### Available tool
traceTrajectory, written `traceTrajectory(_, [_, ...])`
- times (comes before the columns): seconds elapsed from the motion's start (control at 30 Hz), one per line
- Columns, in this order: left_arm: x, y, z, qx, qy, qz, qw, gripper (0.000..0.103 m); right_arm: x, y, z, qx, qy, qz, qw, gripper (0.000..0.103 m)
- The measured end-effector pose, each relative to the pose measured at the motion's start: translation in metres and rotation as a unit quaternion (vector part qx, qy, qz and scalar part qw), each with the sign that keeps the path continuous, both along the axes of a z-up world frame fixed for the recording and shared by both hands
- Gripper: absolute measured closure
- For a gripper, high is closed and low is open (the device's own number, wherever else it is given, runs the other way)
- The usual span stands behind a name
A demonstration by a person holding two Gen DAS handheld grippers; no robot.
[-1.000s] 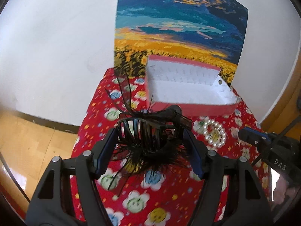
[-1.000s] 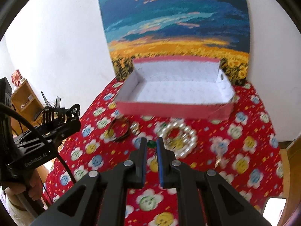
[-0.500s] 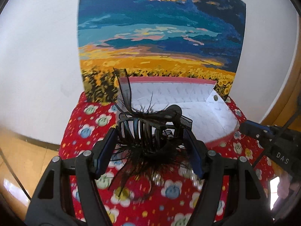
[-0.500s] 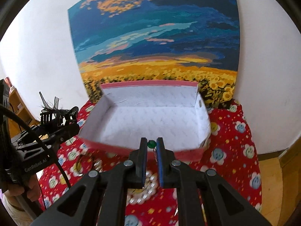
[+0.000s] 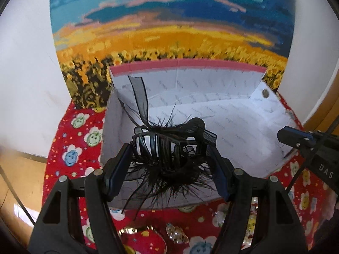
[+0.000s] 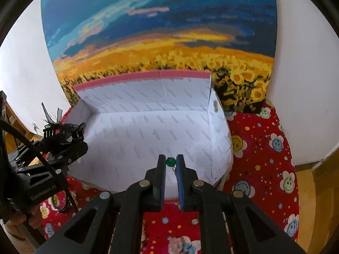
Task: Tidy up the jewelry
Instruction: 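Carry both items into the pink box and open both grippers, then withdraw the left gripper and grasp the gold watch beside the box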
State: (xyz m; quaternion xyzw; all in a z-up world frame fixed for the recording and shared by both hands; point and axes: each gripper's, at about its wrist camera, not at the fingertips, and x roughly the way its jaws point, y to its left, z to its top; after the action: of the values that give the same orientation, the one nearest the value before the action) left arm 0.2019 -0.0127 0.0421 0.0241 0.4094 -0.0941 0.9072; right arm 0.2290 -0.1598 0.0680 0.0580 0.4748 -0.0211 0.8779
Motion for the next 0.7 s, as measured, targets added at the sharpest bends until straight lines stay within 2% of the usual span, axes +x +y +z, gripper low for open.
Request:
traceTrajectory(0.17, [0.005,0.0,-0.01,-0.004,0.017,-0.001,0.9998,0.039,0.005,-0.005,-0.014,0.004,0.014,-0.006,1.0,0.092])
traceTrajectory(0.5, [0.007,-0.004,-0.013,-0.005,0.032,-0.002,0.9995,0.038,0.005,-0.006,-0.014,0.011,0.012,-0.011,1.0,0.091])
traceTrajectory(0.57, [0.008,-0.003,-0.011,-0.005,0.031,-0.004,0.9995,0.036,0.004,-0.008,-0.013,0.015,0.012,-0.018,1.0,0.079])
traceTrajectory(0.63, [0.006,-0.001,-0.008,-0.001,0.029,0.001,0.9996,0.029,0.002,-0.009,-0.01,0.014,0.008,-0.026,1.0,0.07])
traceTrajectory(0.7, [0.004,0.0,-0.004,0.002,0.025,0.005,0.9997,0.027,-0.002,-0.011,-0.008,0.019,0.004,-0.03,0.999,0.069])
